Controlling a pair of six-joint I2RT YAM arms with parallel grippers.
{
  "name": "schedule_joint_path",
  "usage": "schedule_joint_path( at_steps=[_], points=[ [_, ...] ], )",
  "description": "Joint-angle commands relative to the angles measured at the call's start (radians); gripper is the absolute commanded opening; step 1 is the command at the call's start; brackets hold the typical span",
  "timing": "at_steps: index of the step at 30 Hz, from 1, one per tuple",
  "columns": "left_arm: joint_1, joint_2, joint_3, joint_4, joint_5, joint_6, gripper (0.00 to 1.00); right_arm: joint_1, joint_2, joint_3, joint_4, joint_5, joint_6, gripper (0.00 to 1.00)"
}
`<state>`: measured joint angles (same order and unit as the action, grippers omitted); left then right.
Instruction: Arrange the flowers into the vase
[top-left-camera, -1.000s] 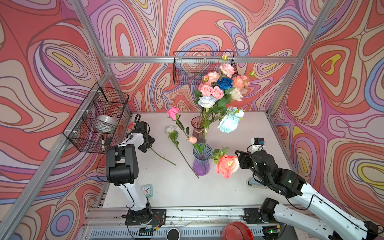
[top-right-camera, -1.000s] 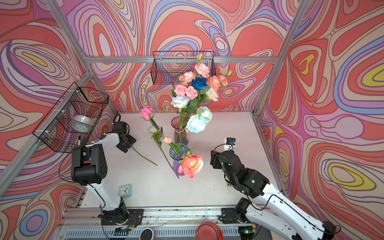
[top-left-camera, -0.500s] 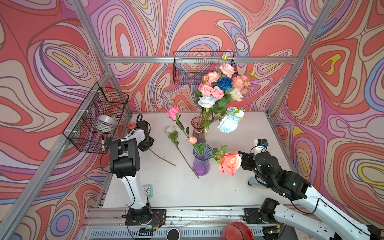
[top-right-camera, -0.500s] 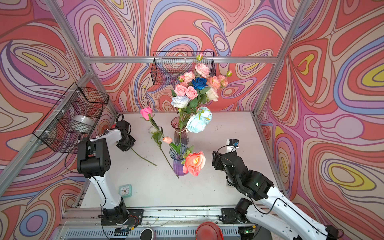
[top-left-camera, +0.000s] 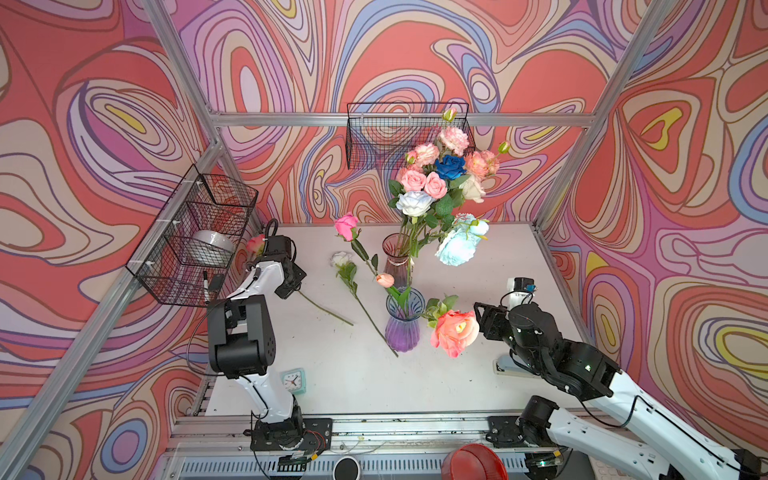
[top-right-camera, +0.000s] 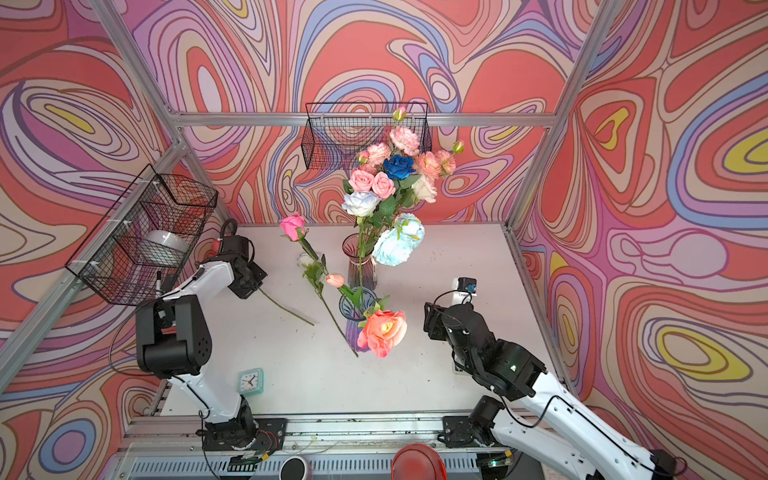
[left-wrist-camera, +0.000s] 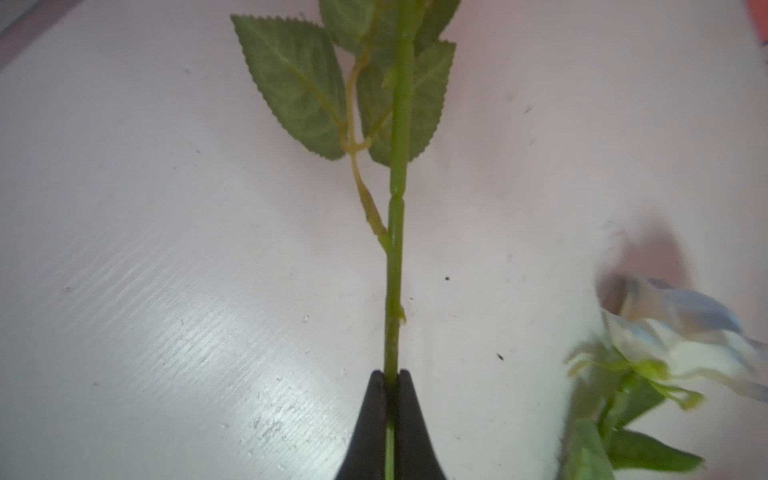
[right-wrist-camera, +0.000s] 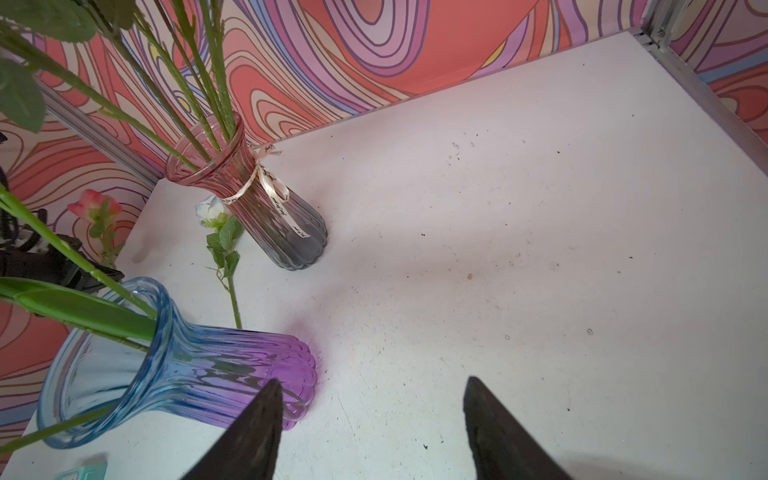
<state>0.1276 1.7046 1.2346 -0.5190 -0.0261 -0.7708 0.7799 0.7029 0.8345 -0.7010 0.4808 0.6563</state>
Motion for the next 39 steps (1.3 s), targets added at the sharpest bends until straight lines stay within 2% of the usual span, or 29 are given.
schedule_joint_path(
  at_steps=[1, 6, 10, 17, 21, 24, 28, 35, 39],
  points=[
    [-0.011, -0.142, -0.068, 0.042, 0.028, -0.005, 0.0, -0.004, 0.001, 0.019, 0.014, 0.004, -0.002, 0.71],
    [-0.028, -0.443, -0.243, 0.102, 0.072, -0.017, 0.0, -0.005, 0.015, 0.026, 0.027, -0.005, -0.005, 0.71],
    [-0.098, -0.725, -0.347, 0.105, 0.073, 0.004, 0.0, -0.004, 0.035, 0.025, 0.04, -0.017, -0.002, 0.71],
    [-0.268, -1.105, -0.333, 0.078, 0.004, 0.134, 0.0, -0.005, 0.068, 0.043, 0.049, -0.019, -0.009, 0.71],
    [-0.271, -1.245, -0.315, 0.173, 0.137, 0.176, 0.0, -0.004, 0.089, 0.055, 0.058, -0.016, -0.008, 0.71],
    [-0.27, -1.261, -0.296, 0.302, 0.282, 0.178, 0.0, -0.004, 0.105, 0.07, 0.061, -0.017, -0.012, 0.71],
    [-0.271, -1.193, -0.236, 0.437, 0.422, 0.139, 0.0, -0.004, 0.118, 0.09, 0.056, -0.016, -0.019, 0.71],
    [-0.274, -1.064, -0.181, 0.644, 0.487, 0.088, 0.0, -0.004, 0.123, 0.112, 0.047, -0.007, -0.016, 0.71],
    [-0.33, -0.998, -0.161, 0.7, 0.46, 0.134, 0.0, -0.004, 0.125, 0.122, 0.04, -0.001, -0.015, 0.71]
  ],
)
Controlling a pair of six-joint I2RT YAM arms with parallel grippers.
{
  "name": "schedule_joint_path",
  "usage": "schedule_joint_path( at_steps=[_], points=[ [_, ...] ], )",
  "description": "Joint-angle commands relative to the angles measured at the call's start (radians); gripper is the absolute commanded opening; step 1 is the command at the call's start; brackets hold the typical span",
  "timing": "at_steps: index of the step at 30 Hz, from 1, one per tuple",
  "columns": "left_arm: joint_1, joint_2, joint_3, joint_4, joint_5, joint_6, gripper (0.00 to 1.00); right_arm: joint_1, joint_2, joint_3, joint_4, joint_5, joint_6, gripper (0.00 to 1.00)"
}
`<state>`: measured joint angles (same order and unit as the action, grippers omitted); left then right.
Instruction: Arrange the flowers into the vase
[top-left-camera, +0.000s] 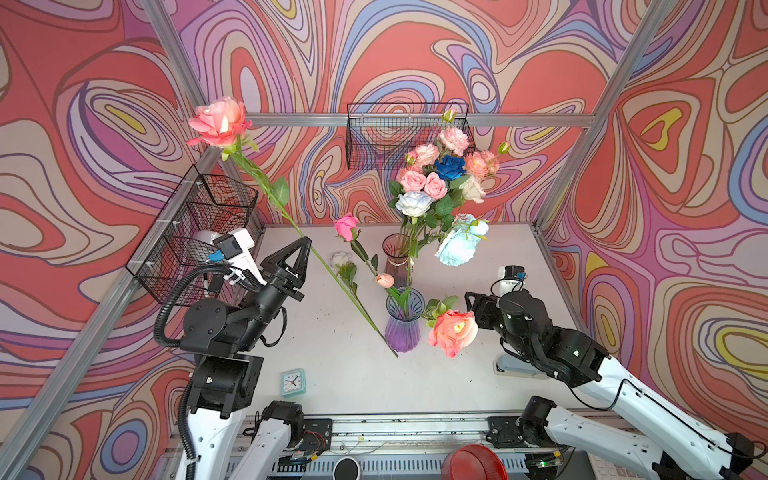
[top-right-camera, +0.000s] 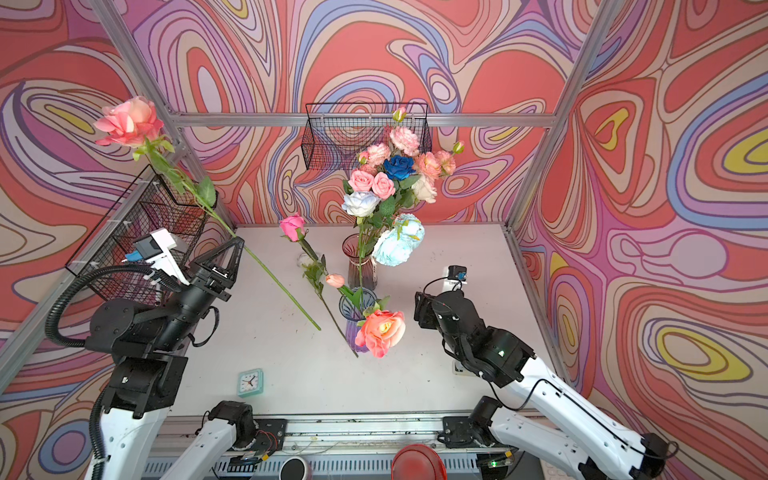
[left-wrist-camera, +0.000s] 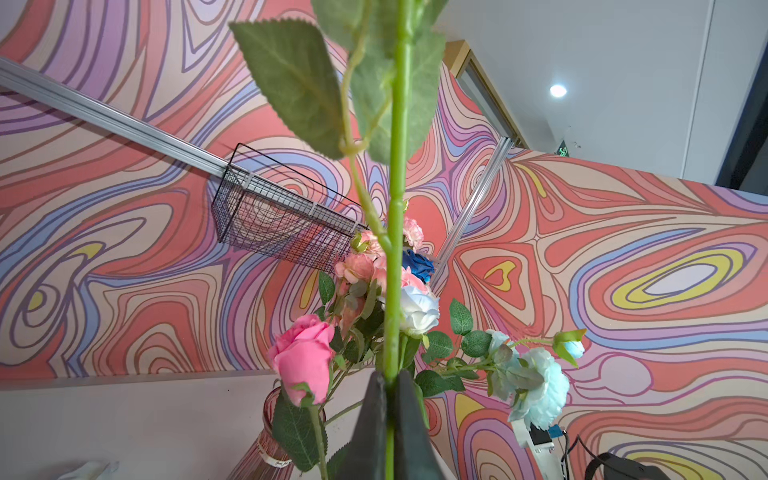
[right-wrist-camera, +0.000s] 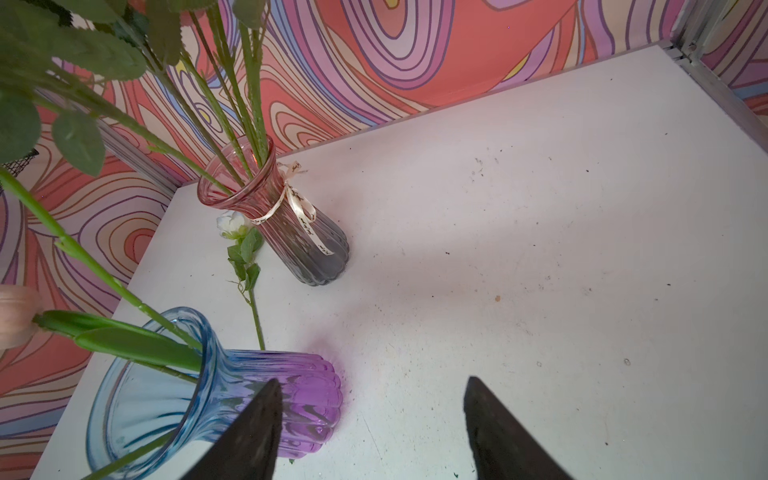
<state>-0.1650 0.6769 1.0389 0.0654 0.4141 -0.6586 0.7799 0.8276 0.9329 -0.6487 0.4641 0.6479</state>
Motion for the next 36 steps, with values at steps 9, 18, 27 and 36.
schedule_joint_path(
  at_steps=[9, 18, 27, 36],
  points=[
    [-0.385, 0.198, 0.087, 0.132, -0.252, 0.359, 0.0, -0.004, 0.0, 0.044, -0.026, 0.03, -0.012, 0.71],
    [-0.5, 0.323, 0.09, 0.203, -0.363, 0.498, 0.0, -0.005, -0.034, 0.035, -0.047, 0.043, -0.014, 0.71],
    [-0.537, 0.394, 0.117, 0.249, -0.407, 0.543, 0.0, -0.004, -0.048, 0.028, -0.05, 0.041, -0.017, 0.71],
    [-0.576, 0.387, 0.032, 0.23, -0.433, 0.548, 0.11, -0.004, -0.064, 0.015, -0.05, 0.045, -0.016, 0.71]
  ],
)
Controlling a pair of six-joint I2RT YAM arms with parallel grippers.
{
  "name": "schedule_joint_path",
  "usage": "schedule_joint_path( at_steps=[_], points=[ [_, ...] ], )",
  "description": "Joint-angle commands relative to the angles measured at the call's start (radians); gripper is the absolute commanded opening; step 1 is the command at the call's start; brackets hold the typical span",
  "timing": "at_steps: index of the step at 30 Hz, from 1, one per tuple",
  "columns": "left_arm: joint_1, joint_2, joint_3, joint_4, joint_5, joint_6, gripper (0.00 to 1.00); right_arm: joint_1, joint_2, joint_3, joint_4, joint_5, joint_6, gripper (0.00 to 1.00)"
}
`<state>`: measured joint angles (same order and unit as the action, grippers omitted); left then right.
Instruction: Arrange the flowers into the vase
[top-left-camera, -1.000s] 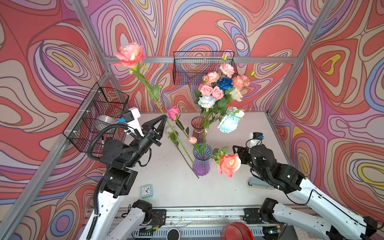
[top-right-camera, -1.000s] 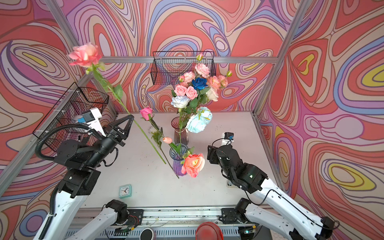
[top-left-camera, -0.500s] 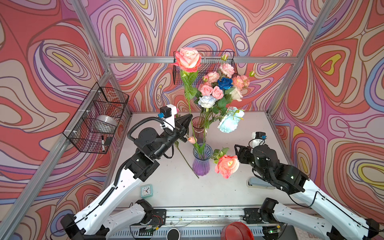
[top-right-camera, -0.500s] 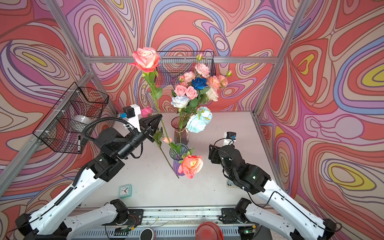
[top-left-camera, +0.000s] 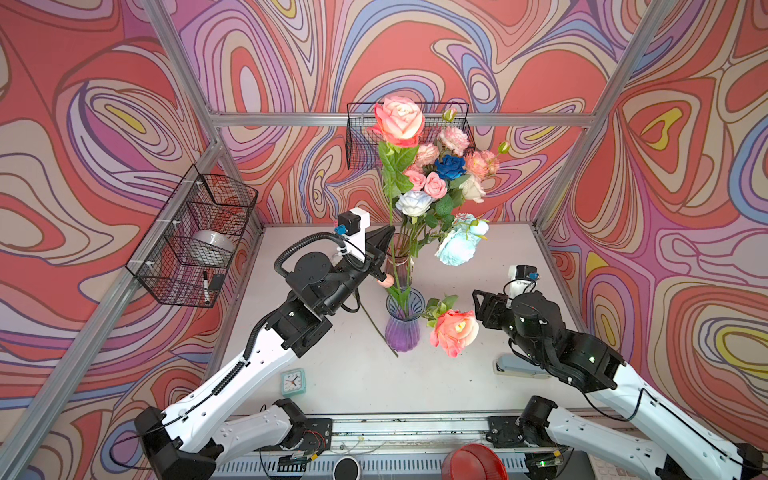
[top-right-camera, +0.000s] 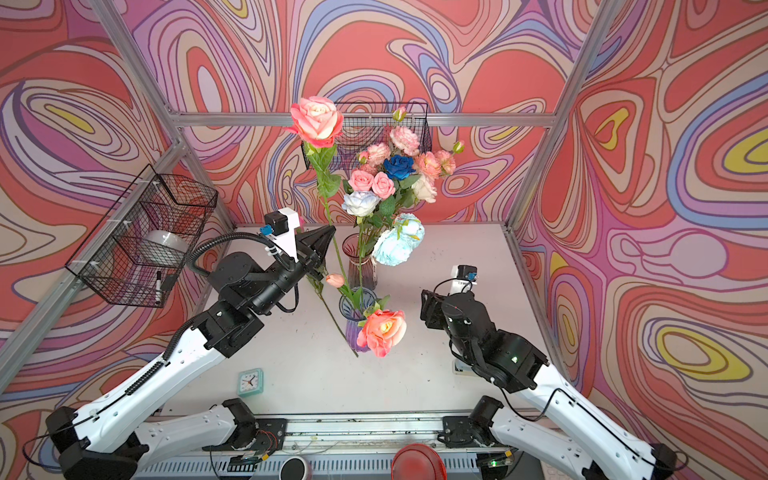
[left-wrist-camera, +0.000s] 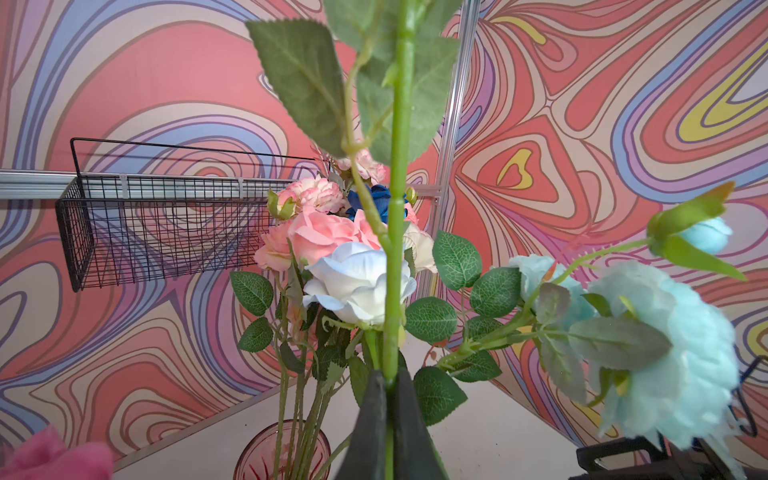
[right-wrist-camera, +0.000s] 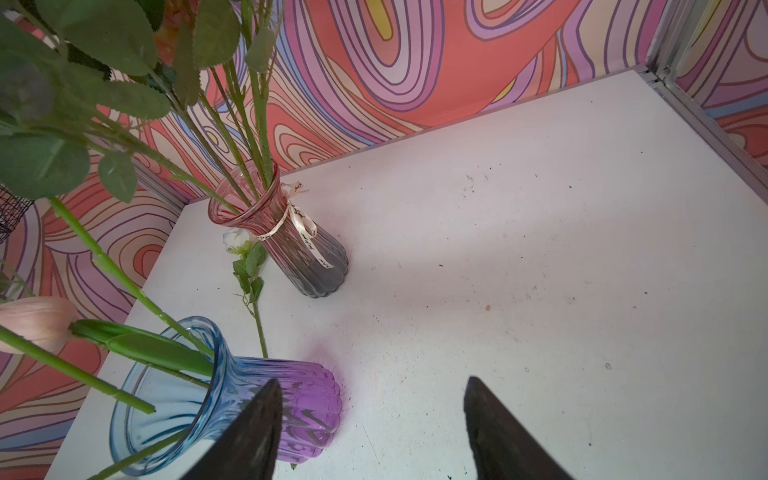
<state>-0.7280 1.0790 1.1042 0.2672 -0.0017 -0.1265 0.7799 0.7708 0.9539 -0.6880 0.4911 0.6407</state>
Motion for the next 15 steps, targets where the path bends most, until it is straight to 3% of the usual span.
schedule_joint_path(
  at_steps=[1, 2, 5, 10, 15],
  points=[
    [-0.019, -0.023, -0.046, 0.029, -0.021, 0.015, 0.24, -0.005, -0.006, -0.006, -0.009, 0.018, -0.011, 0.71],
    [-0.029, -0.03, -0.053, 0.025, -0.03, 0.016, 0.37, -0.005, -0.007, -0.006, -0.01, 0.018, -0.011, 0.71],
    [-0.049, -0.049, -0.046, -0.005, -0.04, 0.02, 0.54, -0.004, -0.001, -0.003, -0.008, 0.02, -0.013, 0.71],
    [-0.079, -0.069, 0.02, -0.097, -0.032, 0.002, 0.66, -0.004, 0.001, -0.003, -0.004, 0.018, -0.012, 0.72],
    [-0.085, -0.139, 0.022, -0.12, 0.0, -0.075, 0.69, -0.004, -0.005, -0.012, -0.003, 0.016, -0.008, 0.72]
  ],
)
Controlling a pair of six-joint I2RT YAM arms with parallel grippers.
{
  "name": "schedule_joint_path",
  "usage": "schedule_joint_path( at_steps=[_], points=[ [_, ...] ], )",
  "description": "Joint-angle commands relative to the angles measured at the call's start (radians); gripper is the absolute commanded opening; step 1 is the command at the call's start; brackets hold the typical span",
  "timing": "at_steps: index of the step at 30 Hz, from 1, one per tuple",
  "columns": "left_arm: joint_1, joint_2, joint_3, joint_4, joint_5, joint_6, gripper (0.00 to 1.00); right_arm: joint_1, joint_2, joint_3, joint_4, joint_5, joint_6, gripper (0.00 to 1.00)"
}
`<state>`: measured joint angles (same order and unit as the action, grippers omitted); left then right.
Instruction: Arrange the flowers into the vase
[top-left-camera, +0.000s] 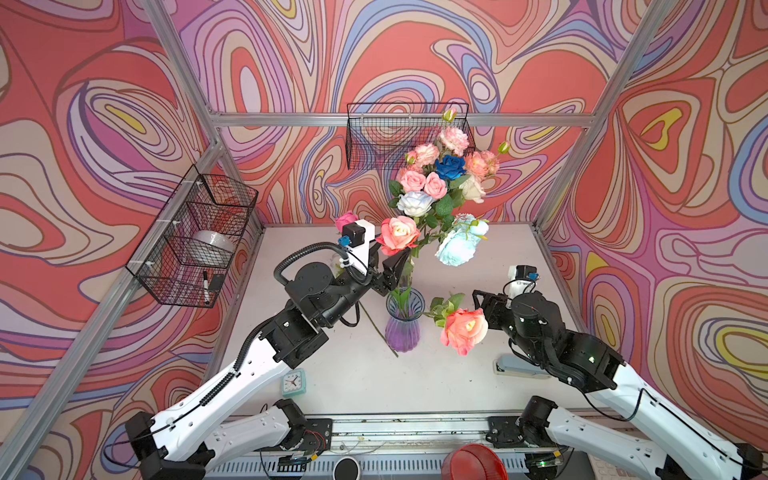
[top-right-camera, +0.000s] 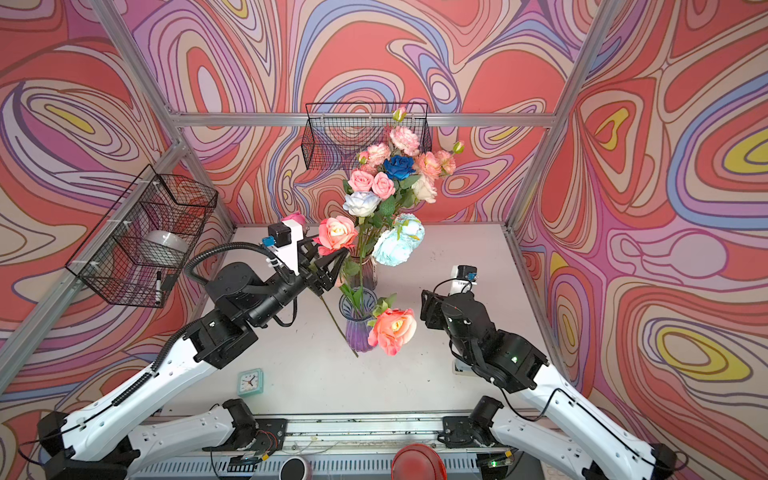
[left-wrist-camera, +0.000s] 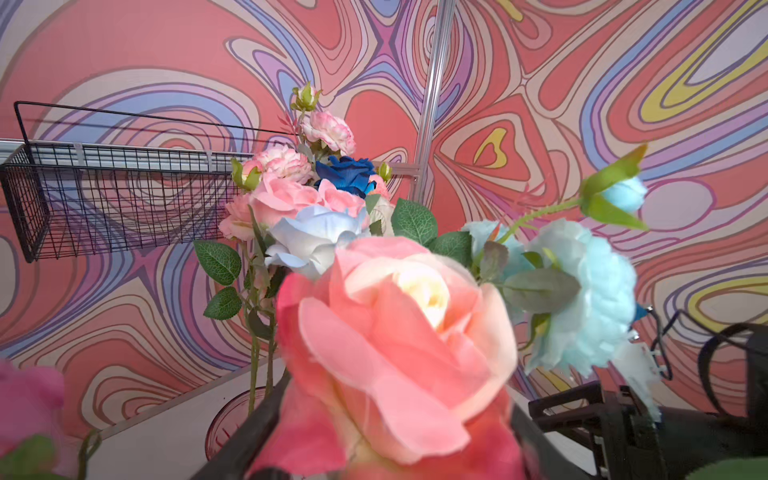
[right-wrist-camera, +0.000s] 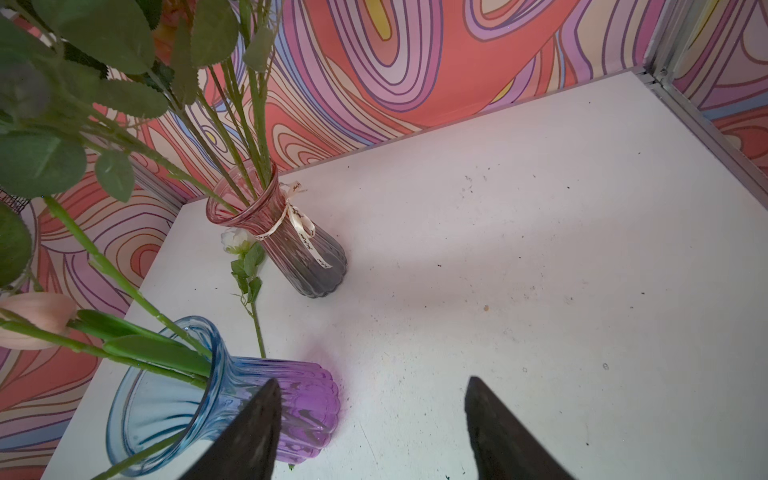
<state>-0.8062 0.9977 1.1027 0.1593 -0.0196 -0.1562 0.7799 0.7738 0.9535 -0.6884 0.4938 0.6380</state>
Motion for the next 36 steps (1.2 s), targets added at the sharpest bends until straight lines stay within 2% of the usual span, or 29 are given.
schedule_joint_path(
  at_steps=[1, 4, 7, 12, 16, 17, 21, 25, 27, 29, 33, 34, 36],
  points=[
    [-0.007, -0.085, 0.015, -0.006, 0.017, -0.063, 0.7, -0.004, -0.008, -0.012, -0.004, 0.014, -0.004, 0.72],
    [-0.007, -0.18, -0.025, -0.007, -0.026, -0.1, 0.71, -0.004, -0.011, -0.012, -0.009, 0.018, -0.003, 0.72],
    [-0.007, -0.285, -0.082, -0.066, -0.135, -0.142, 0.72, -0.004, -0.016, -0.016, -0.009, 0.023, -0.001, 0.72],
    [-0.003, -0.387, -0.136, -0.333, -0.393, -0.231, 0.67, -0.004, -0.019, -0.028, -0.002, 0.022, 0.006, 0.72],
    [0.029, -0.503, -0.232, -0.471, -0.532, -0.318, 0.65, -0.005, -0.025, -0.033, 0.007, 0.016, 0.005, 0.72],
    [0.044, -0.528, -0.25, -0.504, -0.553, -0.35, 0.64, -0.004, -0.026, -0.034, 0.007, 0.014, 0.006, 0.72],
    [0.129, -0.612, -0.323, -0.558, -0.521, -0.443, 0.63, -0.004, -0.036, -0.045, 0.015, 0.009, 0.009, 0.72],
    [0.141, -0.596, -0.359, -0.553, -0.5, -0.457, 0.65, -0.004, -0.037, -0.05, 0.017, 0.002, 0.009, 0.72],
    [0.173, -0.537, -0.357, -0.566, -0.461, -0.473, 0.65, -0.004, -0.039, -0.054, 0.018, 0.001, 0.01, 0.72],
    [0.27, -0.465, -0.36, -0.558, -0.324, -0.516, 0.65, -0.004, -0.041, -0.055, 0.02, -0.004, 0.011, 0.72],
    [0.649, -0.279, -0.412, -0.437, 0.185, -0.707, 0.6, -0.004, -0.046, -0.053, 0.014, -0.007, 0.008, 0.72],
    [0.717, -0.215, -0.422, -0.384, 0.28, -0.747, 0.6, -0.004, -0.049, -0.053, 0.013, -0.007, 0.008, 0.72],
    [0.758, -0.076, -0.403, -0.318, 0.362, -0.762, 0.61, -0.004, -0.055, -0.054, 0.012, -0.003, 0.006, 0.72]
  ],
)
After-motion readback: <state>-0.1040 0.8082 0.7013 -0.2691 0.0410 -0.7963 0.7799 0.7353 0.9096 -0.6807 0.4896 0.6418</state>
